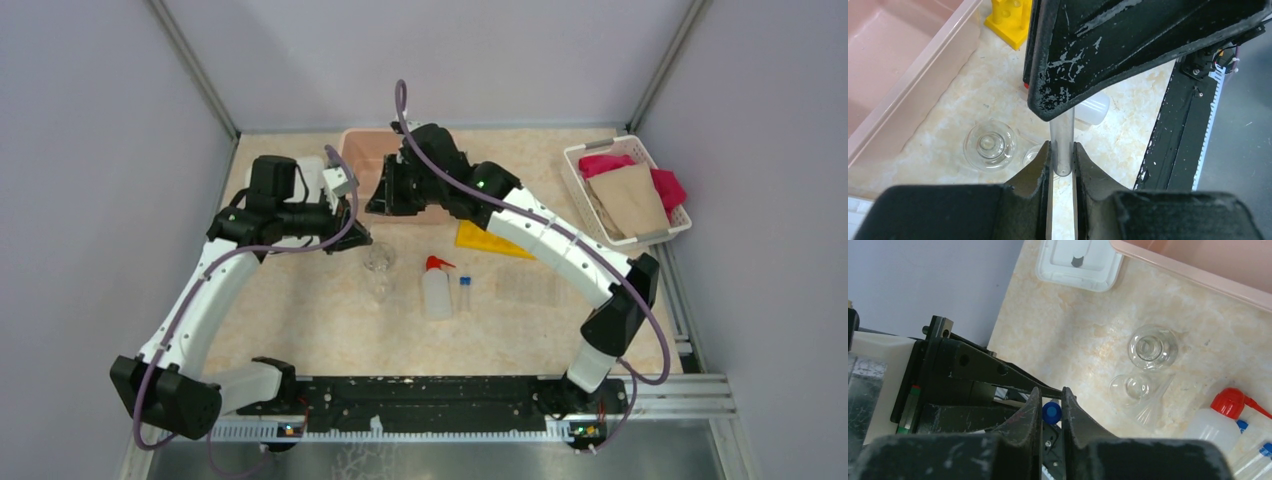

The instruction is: Organize the chemistry lab equipment

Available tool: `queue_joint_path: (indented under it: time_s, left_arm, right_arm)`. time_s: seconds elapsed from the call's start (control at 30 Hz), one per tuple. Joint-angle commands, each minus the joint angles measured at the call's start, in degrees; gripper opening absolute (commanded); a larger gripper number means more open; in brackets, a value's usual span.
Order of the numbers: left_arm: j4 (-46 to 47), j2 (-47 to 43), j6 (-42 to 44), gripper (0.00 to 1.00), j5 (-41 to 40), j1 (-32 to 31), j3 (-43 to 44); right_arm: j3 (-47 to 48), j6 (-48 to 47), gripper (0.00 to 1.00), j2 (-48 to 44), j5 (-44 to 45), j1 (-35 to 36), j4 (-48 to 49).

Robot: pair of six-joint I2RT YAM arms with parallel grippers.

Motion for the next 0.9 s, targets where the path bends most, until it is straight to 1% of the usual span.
queue_joint_path:
  time_s: [0.0,0.03,0.07,0.1,0.13,0.23,0.3,0.43,0.53,0.6,0.7,0.77,0.87]
  left_arm:
    - [1.01,-1.02,1.34,0.22,-0.83,-0.23,1.83]
    - [1.35,-1.06,0.73,0.43,-1.36,-0.23,1.9]
    - [1.55,-1.03,-0.09,0.71,-1.9,-0.23,2.01]
    - [1.82,-1.07,-0.95,0.93,-2.54,-0.23,2.02]
    - [1.93,-1.11,-1.84,0.98,-3.19,-0.21,2.14]
    - [1.89,-0.63,-4.24,0.99,-5.57,-0.23,2.62]
    - [1.0,0.4,-5.28,0.99,-7.53,-0.23,3.38]
    - [-0.21,2.26,-6.46,0.99,-8.61,-0.15,4.05]
    - [0.52,2.44,-7.87,0.99,-8.7,-0.14,4.07]
    - [1.04,2.36,-8.6,0.99,-8.83,-0.14,4.21]
    - [1.07,2.66,-9.37,0.99,-9.25,-0.12,4.72]
    - [0.54,3.21,-9.45,0.99,-9.44,-0.14,5.48]
    - [0.11,3.89,-9.66,0.99,-9.8,-0.12,6.27]
  right_arm:
    - [4.3,-1.32,0.0,-0.27,-1.77,-1.09,-2.41]
    - [4.18,-1.69,0.0,-0.78,-1.1,-1.44,-2.96]
    - [4.04,-2.38,0.0,-1.5,0.01,-1.74,-3.63]
    - [3.82,-3.21,0.0,-2.34,1.86,-2.06,-4.85]
    - [3.29,-4.16,0.0,-3.48,4.3,-2.39,-6.22]
    - [-2.51,-6.8,0.0,-9.51,14.57,-3.88,-9.82]
    - [-11.61,-7.14,0.0,-15.19,23.11,-5.18,-10.9]
    - [-27.76,-6.44,0.0,-26.33,34.51,-10.85,-12.13]
    - [-36.97,-5.18,0.0,-33.14,38.04,-17.03,-13.12]
    - [-41.09,-4.14,0.0,-35.86,40.27,-20.98,-13.22]
    - [-44.94,-2.12,0.0,-37.41,44.41,-22.55,-13.37]
    - [-46.59,-0.64,0.0,-36.98,47.22,-22.82,-13.52]
    - [-48.2,1.18,0.0,-35.47,48.86,-23.35,-13.3]
